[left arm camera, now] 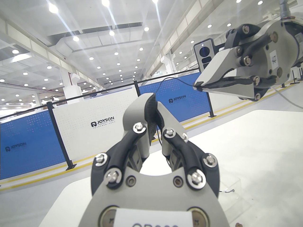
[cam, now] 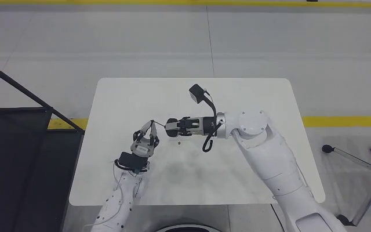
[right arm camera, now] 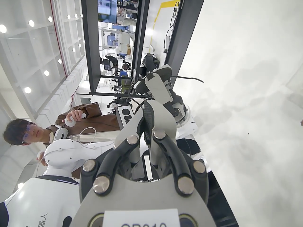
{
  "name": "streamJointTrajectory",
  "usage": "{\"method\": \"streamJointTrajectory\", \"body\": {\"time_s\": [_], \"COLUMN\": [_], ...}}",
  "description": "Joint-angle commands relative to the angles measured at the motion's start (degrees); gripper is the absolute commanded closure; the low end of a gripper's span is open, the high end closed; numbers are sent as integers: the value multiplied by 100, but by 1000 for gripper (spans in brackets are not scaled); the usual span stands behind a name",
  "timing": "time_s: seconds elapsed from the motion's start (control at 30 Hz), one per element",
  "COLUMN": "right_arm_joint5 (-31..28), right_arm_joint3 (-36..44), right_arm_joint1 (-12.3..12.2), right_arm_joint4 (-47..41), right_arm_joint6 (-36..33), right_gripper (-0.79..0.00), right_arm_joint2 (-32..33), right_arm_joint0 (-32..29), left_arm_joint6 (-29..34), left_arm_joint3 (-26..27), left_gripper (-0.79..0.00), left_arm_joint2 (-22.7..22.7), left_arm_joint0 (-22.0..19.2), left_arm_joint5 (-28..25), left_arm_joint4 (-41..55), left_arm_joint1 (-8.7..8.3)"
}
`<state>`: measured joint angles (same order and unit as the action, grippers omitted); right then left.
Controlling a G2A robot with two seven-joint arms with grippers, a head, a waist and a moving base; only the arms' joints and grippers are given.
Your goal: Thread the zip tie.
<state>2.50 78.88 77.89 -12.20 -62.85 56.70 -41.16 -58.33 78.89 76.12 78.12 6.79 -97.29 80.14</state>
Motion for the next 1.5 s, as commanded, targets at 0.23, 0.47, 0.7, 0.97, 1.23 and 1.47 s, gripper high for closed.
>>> {"method": "streamJointTrajectory", "body": {"time_s": [0.23,0.47,0.7,0.97,1.23,1.47], "right_arm_joint5": [344,354,382,224,58,-150], "right_arm_joint3": [30,92,208,157,100,64], "right_arm_joint1": [-25,-72,-139,-160,-180,-210], "right_arm_joint4": [281,325,290,53,-77,-358], "right_arm_joint6": [110,153,49,18,101,175], "right_gripper": [0,0,-785,-422,0,0], "right_arm_joint2": [-84,31,182,230,280,454], "right_arm_joint0": [84,66,-36,-74,-91,-156], "left_arm_joint6": [-39,-20,10,13,195,302], "left_arm_joint3": [-44,17,72,73,306,608], "left_gripper": [0,0,0,0,0,0], "left_arm_joint2": [-37,-26,-47,-48,26,128], "left_arm_joint0": [-21,1,10,10,102,226], "left_arm_joint5": [83,-10,-93,-94,-160,-650], "left_arm_joint4": [-131,267,543,545,757,1546], "left_arm_joint1": [-17,-7,5,5,-2,3]}}
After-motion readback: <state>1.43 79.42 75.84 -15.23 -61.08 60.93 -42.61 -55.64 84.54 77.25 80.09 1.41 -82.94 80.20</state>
